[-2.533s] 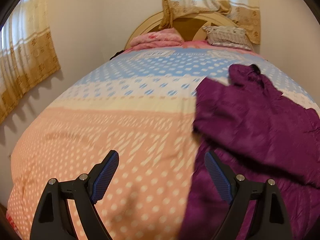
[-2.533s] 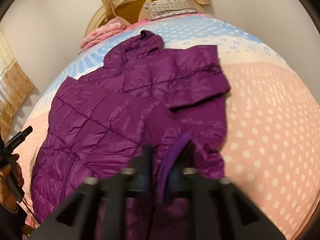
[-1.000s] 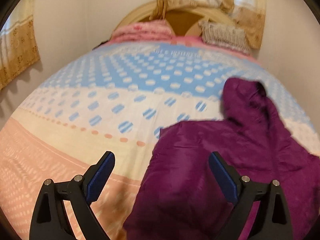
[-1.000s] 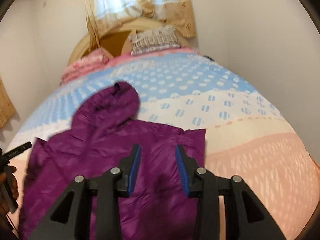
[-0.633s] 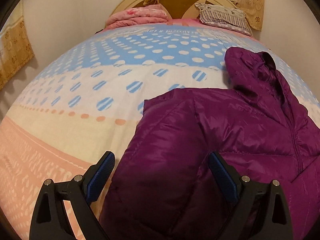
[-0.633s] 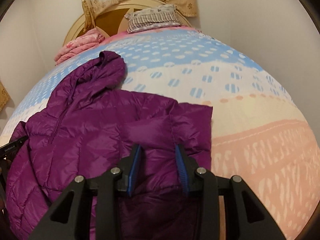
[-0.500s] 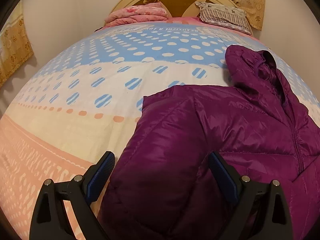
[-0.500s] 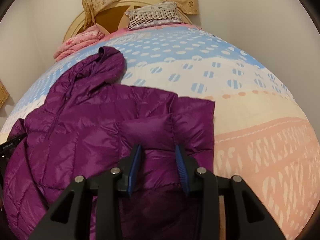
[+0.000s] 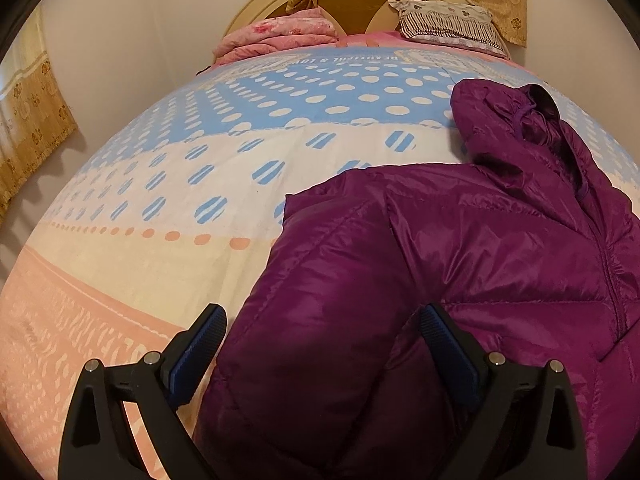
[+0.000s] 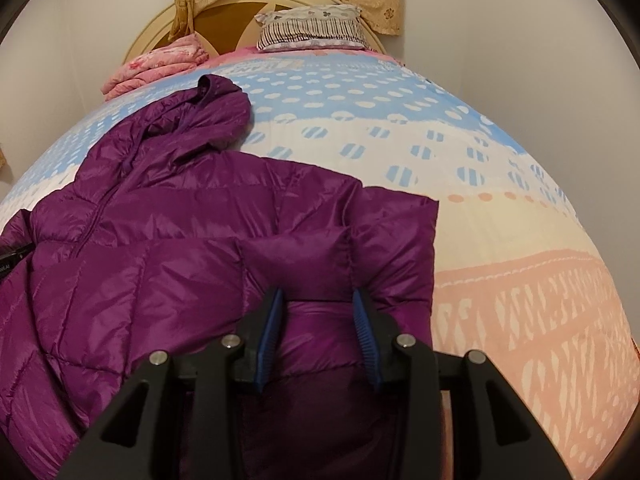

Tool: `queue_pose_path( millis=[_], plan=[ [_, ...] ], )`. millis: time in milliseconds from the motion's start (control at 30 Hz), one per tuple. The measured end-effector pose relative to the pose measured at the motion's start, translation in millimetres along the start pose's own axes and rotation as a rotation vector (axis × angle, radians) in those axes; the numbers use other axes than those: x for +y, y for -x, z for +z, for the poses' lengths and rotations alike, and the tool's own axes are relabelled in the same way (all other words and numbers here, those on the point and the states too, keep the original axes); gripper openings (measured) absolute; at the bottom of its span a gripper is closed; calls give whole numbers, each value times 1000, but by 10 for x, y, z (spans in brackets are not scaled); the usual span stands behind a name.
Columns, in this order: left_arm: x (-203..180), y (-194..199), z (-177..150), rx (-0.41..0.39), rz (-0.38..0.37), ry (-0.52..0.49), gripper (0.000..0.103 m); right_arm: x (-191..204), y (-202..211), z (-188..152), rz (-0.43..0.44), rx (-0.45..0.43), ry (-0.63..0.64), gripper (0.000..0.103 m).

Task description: Fold large clothes

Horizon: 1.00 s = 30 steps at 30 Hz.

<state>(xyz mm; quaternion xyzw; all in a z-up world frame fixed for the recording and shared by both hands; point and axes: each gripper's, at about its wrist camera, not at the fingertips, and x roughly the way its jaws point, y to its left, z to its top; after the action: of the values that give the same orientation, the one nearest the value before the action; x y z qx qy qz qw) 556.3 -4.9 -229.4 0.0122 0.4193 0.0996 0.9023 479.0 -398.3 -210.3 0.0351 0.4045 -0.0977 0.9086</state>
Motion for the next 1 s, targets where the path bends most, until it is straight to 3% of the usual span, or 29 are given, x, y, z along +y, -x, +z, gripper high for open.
queue_pose_path(
  millis=[267,367,400,433,500,567,833,1000],
  plan=[
    [14,-9,35,28,-26,-3,99,74,-21,36,-20,38,43,45],
    [30,73,125,84,-14,-49,98,124,7,157,-2,115,129,54],
    [38,142,170,79,-4,-58,98,121,42,192,17,126,137,64],
    [60,233,230,55,-11,-57,98,103,125,275,55,118,139,74],
    [90,451,404,-19,-79,-63,98,96,241,396,74,74,150,80],
    [53,503,571,-38,-115,-76,98,105,281,590,78,35,165,82],
    [-290,56,1351,-16,-272,-21,98,249,-231,1233,226,41,59,82],
    [-488,-399,1697,23,-312,46,98,521,-567,1533,303,26,-35,82]
  ],
)
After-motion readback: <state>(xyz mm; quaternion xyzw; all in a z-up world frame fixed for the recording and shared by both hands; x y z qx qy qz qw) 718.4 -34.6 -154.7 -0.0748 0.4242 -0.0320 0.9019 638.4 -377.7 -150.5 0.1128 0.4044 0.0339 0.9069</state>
